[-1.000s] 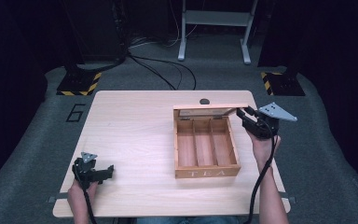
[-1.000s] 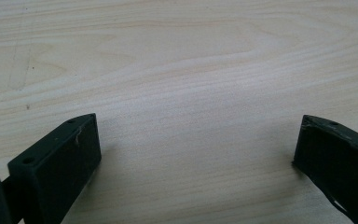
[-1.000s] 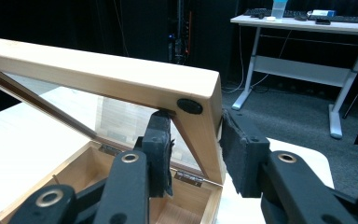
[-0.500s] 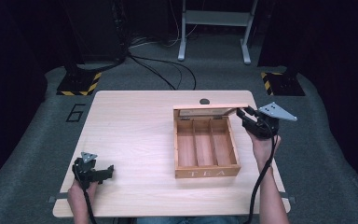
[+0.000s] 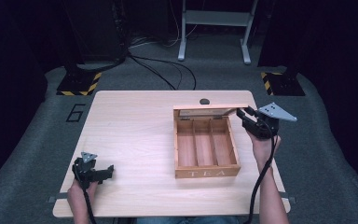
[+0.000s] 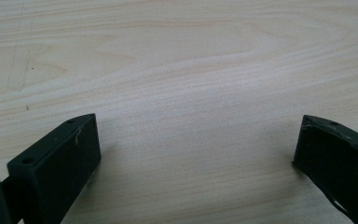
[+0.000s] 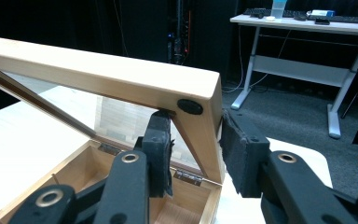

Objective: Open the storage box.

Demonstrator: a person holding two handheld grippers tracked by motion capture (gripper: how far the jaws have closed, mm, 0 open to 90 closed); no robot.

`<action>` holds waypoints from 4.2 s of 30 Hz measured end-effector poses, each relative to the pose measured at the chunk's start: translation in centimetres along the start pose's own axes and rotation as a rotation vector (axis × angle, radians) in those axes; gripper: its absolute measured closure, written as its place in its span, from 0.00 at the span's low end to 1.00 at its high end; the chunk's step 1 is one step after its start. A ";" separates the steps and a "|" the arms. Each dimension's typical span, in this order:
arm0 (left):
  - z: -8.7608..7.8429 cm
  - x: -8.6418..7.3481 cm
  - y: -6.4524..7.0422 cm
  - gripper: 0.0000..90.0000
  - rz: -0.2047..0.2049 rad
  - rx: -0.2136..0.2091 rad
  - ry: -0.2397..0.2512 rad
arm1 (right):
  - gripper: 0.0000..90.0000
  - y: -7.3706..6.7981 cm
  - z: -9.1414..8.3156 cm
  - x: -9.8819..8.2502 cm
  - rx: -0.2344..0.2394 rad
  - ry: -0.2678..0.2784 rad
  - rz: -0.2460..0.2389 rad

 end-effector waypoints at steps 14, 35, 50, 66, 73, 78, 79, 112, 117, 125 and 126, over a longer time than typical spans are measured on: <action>0.0 0.0 0.0 0.00 0.001 -0.001 0.000 | 0.70 -0.2 -0.4 -0.5 0.017 0.012 0.024; 0.0 0.0 0.0 0.00 0.002 -0.003 -0.006 | 0.69 -1.1 -1.7 -2.2 0.052 -0.001 0.038; 0.0 0.0 0.0 0.00 0.001 -0.001 -0.001 | 0.67 -2.3 -3.2 -4.8 0.091 -0.024 0.055; 0.0 0.0 0.0 0.00 0.001 -0.001 -0.001 | 0.66 -3.7 -4.2 -8.3 0.125 -0.076 0.061; 0.0 0.0 0.0 0.00 0.001 -0.001 0.000 | 0.68 -4.5 -4.5 -10.3 0.149 -0.115 0.081; 0.0 0.0 0.0 0.00 0.003 -0.003 -0.006 | 0.68 -4.8 -4.4 -11.4 0.159 -0.136 0.094; 0.0 0.0 0.0 0.00 0.002 -0.001 0.000 | 0.68 -4.9 -4.4 -11.9 0.165 -0.153 0.102; 0.0 0.0 0.0 0.00 0.002 0.000 -0.001 | 0.38 -4.8 -6.2 -14.7 0.202 -0.328 0.117; 0.0 0.0 0.0 0.00 0.001 0.000 0.000 | 0.16 -5.1 -6.9 -16.2 0.228 -0.374 0.102; 0.0 0.0 0.0 0.00 0.000 0.000 0.000 | 0.09 -4.6 -7.4 -19.3 0.175 -0.421 0.087; 0.0 0.0 0.0 0.00 0.000 0.000 0.000 | 0.09 -4.6 -7.4 -19.7 0.171 -0.430 0.086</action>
Point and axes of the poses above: each handheld gripper's, and its own axes: z roughly forward along the jaws, x roughly out of its top, y roughly to its right, the point moved 6 cm from there along z, roughly forward along the jaws, and after that the axes turned 12 degrees about -z, right-handed, at the moved point
